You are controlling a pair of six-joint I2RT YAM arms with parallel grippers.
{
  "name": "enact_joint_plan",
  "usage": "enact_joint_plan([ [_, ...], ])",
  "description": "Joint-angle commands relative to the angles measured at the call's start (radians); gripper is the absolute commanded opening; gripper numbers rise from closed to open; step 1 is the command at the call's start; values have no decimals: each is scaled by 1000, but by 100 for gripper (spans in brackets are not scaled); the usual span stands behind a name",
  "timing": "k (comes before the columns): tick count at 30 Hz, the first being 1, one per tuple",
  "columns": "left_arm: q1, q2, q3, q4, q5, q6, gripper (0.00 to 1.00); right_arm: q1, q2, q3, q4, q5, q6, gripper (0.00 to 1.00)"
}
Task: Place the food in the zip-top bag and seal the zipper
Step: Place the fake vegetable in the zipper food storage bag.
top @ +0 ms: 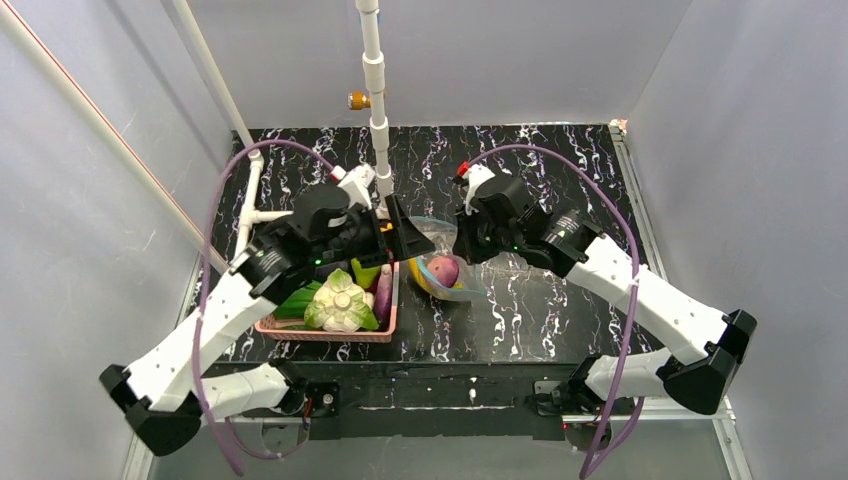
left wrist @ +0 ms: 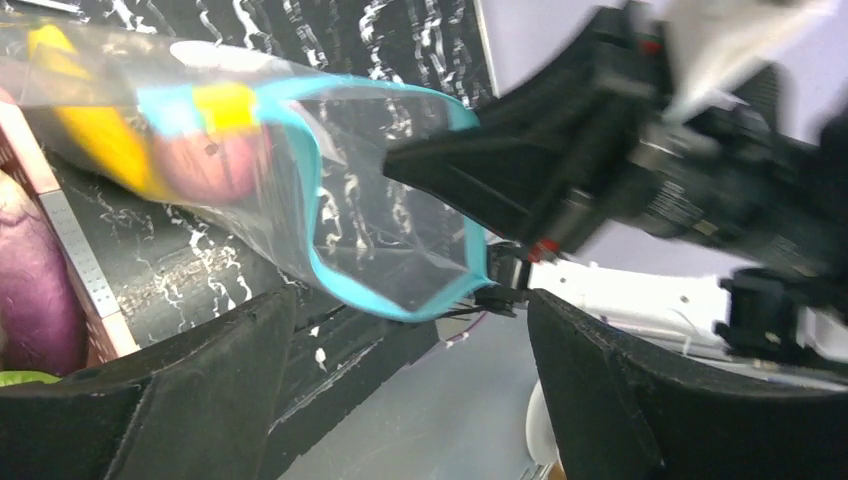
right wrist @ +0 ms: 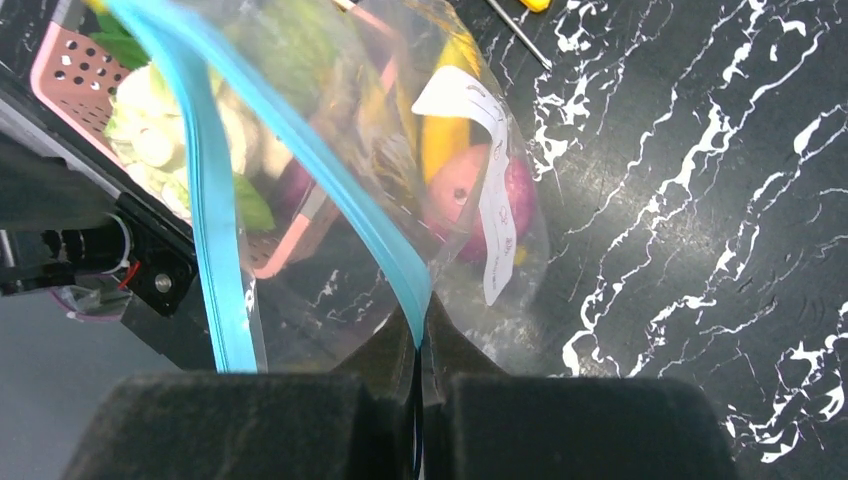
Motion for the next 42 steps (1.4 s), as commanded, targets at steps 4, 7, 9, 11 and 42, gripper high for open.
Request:
enact_joint_plan([
  [4, -2, -247, 23, -66, -26, 68, 91, 5, -61, -41, 37, 40, -4, 1],
  [7, -1, -306, 62, -179, -110, 86, 92, 6, -71, -49, 38, 43, -4, 1],
  [9, -1, -333, 86, -281, -166, 105, 93, 5, -76, -50, 34, 46, -4, 1],
  [11, -2, -350, 98, -371, -290, 113, 98, 5, -82, -53, 32, 50, -4, 1],
  [42, 189, -179, -177, -518, -512, 91, 98, 5, -102, -86, 29, 77, -13, 1],
])
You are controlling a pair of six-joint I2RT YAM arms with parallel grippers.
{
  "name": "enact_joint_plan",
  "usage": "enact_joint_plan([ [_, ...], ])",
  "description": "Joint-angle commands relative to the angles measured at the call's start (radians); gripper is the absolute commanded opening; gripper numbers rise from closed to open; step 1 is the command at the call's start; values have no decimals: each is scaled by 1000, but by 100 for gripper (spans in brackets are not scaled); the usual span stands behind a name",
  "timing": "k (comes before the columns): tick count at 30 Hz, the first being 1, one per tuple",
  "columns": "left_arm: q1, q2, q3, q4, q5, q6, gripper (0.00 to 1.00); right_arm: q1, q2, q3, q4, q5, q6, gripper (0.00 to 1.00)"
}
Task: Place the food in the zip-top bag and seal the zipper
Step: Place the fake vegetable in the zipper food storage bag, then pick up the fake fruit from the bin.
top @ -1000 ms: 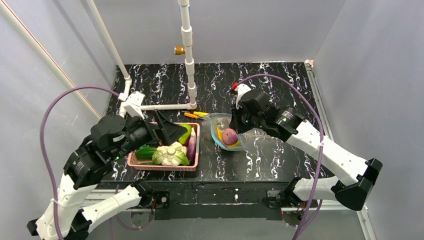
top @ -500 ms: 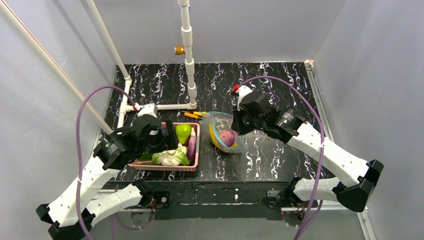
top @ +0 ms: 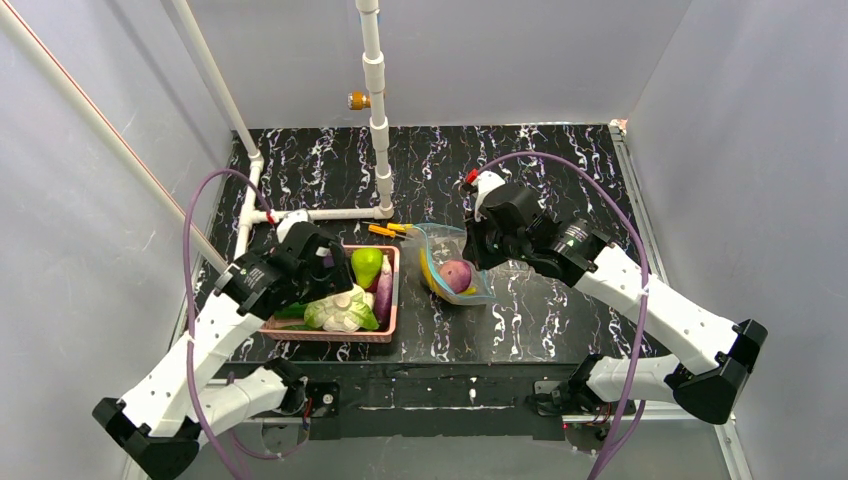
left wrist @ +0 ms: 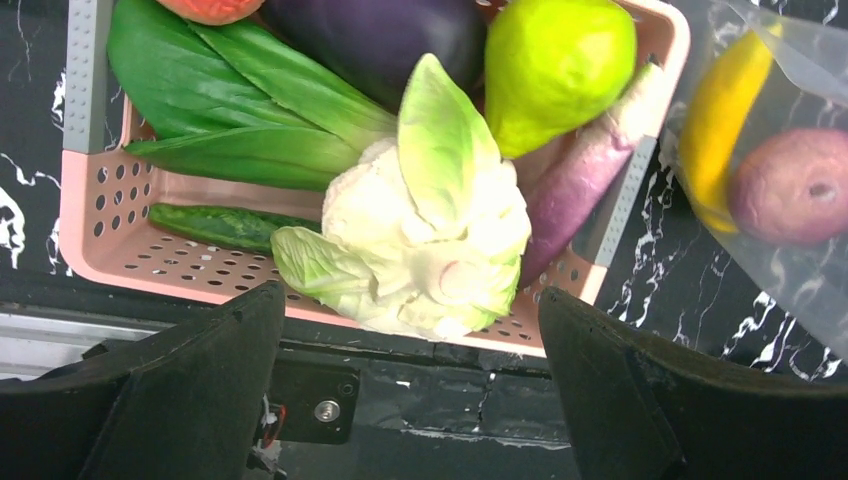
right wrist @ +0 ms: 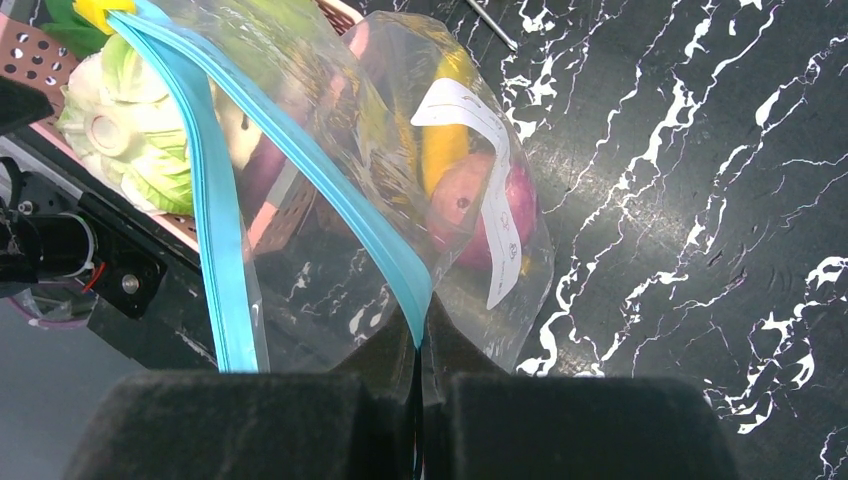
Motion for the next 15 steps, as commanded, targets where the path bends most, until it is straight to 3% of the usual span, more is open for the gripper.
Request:
enact_joint_plan([
  [1, 111, -12, -31, 32, 67, 8, 98, 5, -33, -7, 34, 21, -12, 1],
  [12, 222, 19, -43, 35, 75, 47, 98, 5, -41, -8, 32, 21, -16, 1],
  [15, 225, 20, -55, 80, 146, 97, 98, 5, -35, -1, 31, 22, -20, 1],
])
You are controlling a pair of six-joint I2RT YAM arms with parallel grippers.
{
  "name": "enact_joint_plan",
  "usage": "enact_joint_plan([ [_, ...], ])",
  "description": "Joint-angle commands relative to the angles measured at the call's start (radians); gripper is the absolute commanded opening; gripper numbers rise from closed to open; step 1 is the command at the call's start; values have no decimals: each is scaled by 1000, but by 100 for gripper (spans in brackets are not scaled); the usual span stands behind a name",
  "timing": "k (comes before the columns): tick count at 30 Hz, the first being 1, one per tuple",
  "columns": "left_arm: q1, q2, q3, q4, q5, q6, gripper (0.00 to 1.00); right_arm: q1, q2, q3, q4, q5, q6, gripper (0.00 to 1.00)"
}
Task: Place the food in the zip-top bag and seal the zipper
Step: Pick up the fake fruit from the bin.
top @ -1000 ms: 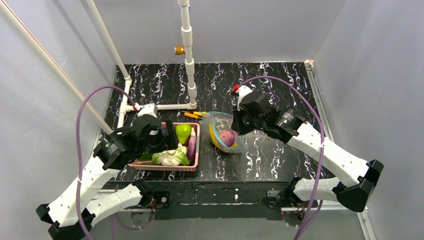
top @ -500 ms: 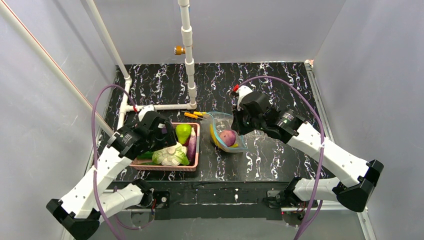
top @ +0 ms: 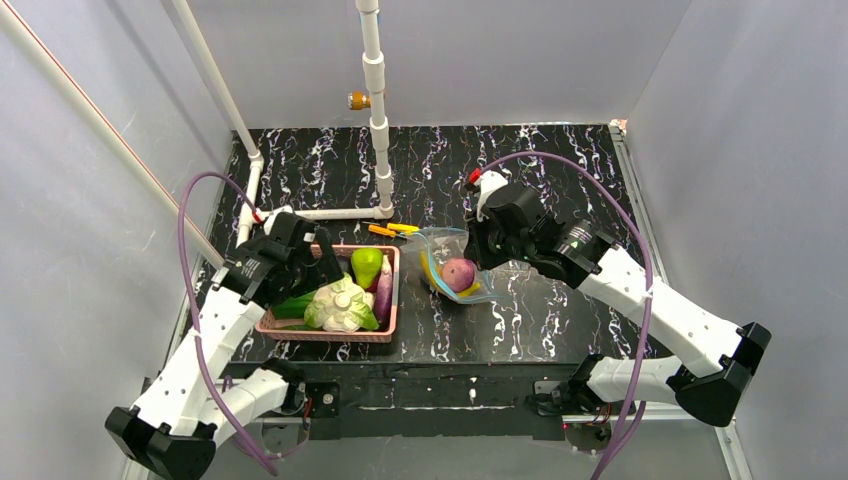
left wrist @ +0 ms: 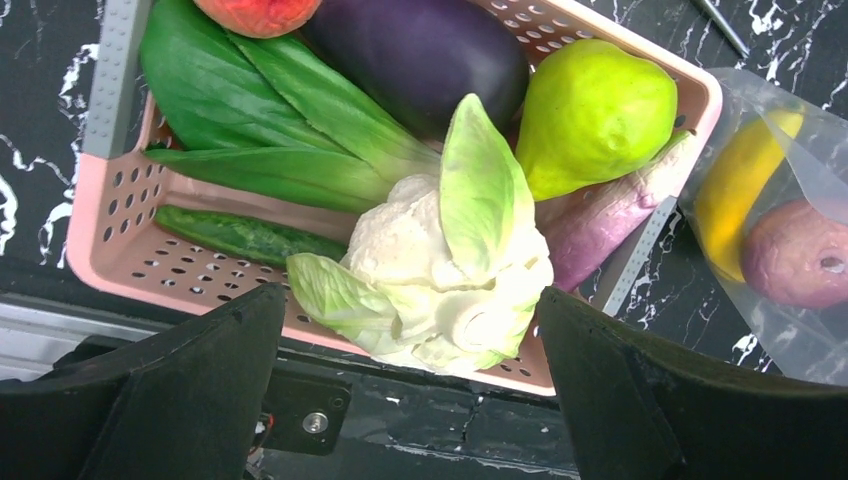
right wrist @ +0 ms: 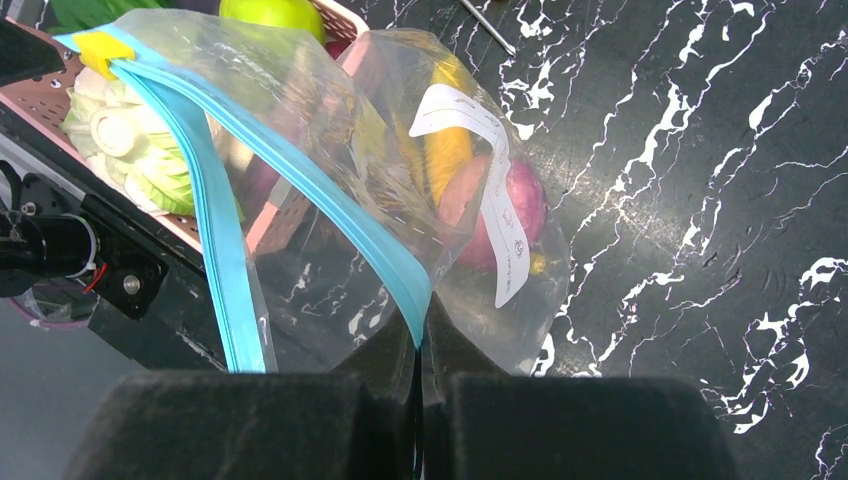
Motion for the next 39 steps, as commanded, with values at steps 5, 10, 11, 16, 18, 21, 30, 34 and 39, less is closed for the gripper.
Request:
enact_joint_plan([
  [5, 11, 12, -33, 136, 181, 137, 98, 5, -11, 7, 33, 18, -18, 1],
  [10, 11, 97, -5, 211, 311, 245, 98, 5, -9, 8, 31, 23, -21, 1],
  [11, 11, 116, 5, 220, 337, 270, 98, 5, -8, 7, 31, 25, -22, 1],
  [16, 11, 235, 82, 213, 370, 412, 98, 5, -10, 4, 30, 31, -23, 1],
  [18, 11, 281, 107, 219, 372, 457, 98, 5, -9, 7, 30, 29, -23, 1],
  [21, 12, 351, 148, 222, 379, 509, 98, 5, -5, 10, 30, 27, -23, 1],
  [30, 33, 550, 206, 234, 424, 562, 98, 5, -7, 3, 24, 38, -27, 1],
  [34, 36, 568, 183, 269, 409, 541, 98, 6, -10, 3, 25, 42, -28, 1],
  [39, 36, 575, 141, 310, 411, 534, 91, 6, -4, 4, 28, 39, -29, 1],
])
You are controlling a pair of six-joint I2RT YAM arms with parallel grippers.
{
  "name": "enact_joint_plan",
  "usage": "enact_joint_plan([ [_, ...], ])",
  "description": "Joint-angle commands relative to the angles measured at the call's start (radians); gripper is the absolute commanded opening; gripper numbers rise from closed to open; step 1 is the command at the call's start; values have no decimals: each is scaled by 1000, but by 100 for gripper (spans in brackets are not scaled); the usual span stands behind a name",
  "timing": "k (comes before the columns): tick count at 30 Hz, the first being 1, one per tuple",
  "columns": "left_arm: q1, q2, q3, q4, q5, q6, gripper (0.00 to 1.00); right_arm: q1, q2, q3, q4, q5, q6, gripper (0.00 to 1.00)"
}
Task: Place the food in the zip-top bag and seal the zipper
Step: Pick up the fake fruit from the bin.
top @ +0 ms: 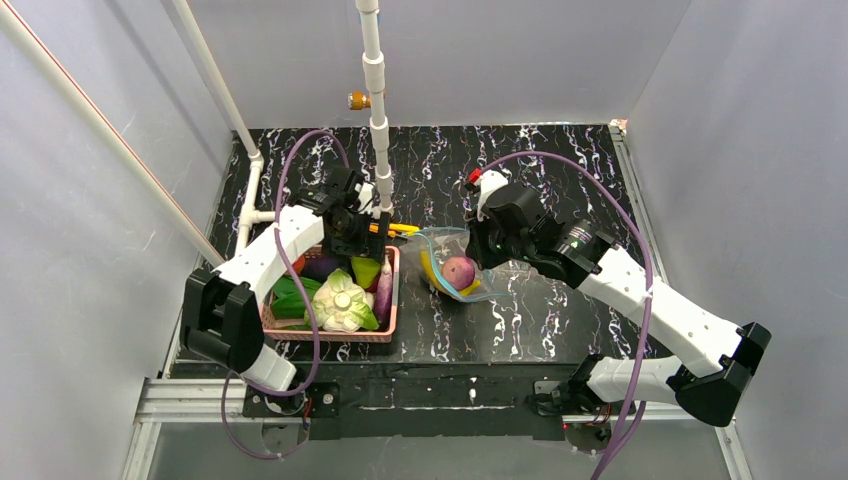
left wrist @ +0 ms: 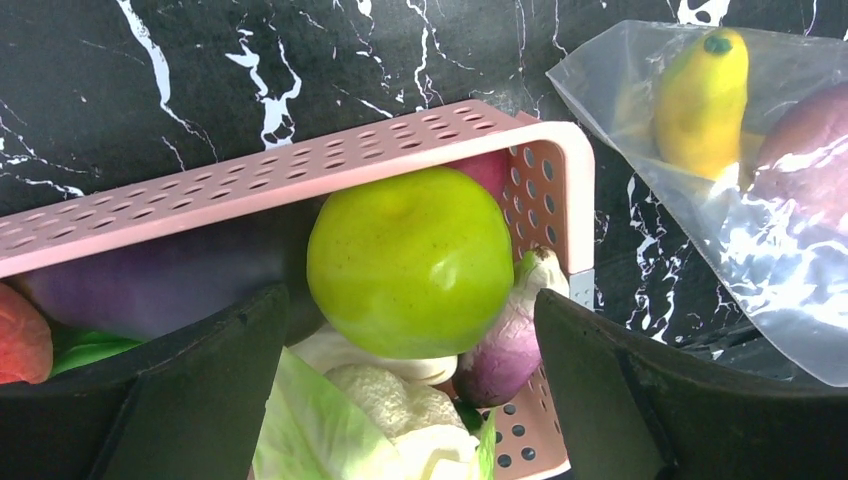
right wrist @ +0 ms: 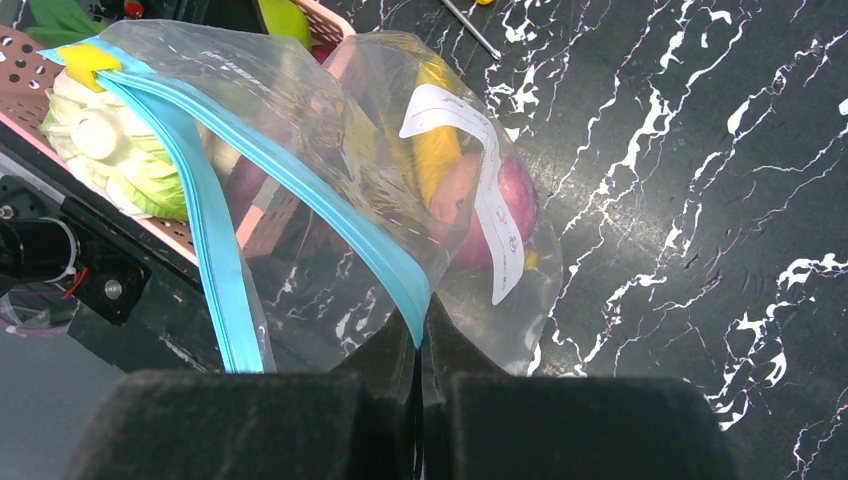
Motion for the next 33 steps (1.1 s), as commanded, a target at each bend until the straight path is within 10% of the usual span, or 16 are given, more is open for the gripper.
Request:
enact_joint_plan([
  [1, 8, -16, -35, 40, 24, 6, 90, 5, -1, 5, 29, 16, -9, 1],
  [9, 10, 22, -33, 51, 35, -4, 84, 5, -5, -3, 27, 13, -8, 1],
  [21, 9, -78, -21, 1, -18, 3, 38, 5, -11, 10, 22, 15, -9, 1],
  [33, 10, -377, 136, -100, 81, -115, 28, 5, 27, 45, 30, -3, 11, 1],
])
